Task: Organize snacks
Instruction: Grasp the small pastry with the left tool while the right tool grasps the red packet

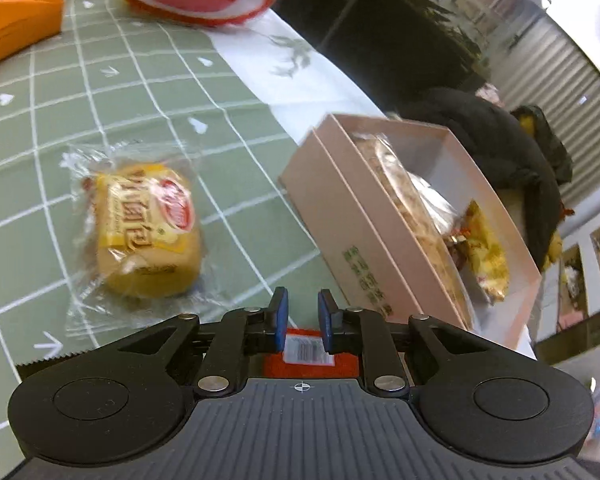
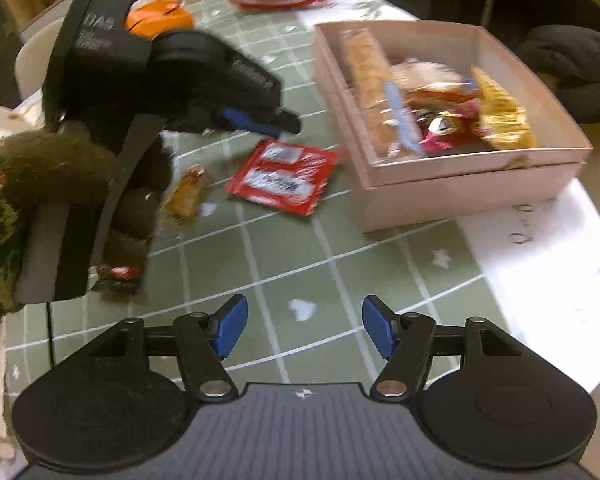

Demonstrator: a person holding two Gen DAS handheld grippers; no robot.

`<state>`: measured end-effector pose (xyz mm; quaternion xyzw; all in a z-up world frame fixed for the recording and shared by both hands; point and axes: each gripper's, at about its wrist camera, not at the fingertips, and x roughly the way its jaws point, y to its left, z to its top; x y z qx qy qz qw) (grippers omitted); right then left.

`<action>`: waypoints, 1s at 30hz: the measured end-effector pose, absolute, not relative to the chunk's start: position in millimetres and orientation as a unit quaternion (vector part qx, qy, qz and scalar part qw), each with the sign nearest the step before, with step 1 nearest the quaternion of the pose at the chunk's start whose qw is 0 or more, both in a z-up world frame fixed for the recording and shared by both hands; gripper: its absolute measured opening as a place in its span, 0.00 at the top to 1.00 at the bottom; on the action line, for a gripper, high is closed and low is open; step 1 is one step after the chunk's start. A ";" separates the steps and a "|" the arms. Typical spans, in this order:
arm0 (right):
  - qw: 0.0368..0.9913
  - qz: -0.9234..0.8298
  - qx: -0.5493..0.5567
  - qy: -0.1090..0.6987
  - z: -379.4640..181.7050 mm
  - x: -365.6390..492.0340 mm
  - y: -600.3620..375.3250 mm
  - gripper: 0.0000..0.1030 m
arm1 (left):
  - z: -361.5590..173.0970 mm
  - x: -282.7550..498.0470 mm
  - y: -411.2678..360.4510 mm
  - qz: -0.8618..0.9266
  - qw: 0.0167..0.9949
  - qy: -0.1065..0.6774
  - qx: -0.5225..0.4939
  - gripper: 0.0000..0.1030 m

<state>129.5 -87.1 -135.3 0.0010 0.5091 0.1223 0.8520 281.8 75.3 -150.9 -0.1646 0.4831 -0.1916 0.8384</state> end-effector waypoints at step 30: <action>0.877 0.195 -0.068 0.433 -161.9 151.7 -69.0 0.23 | -128.8 210.3 75.0 -0.076 0.870 0.487 -0.013 0.67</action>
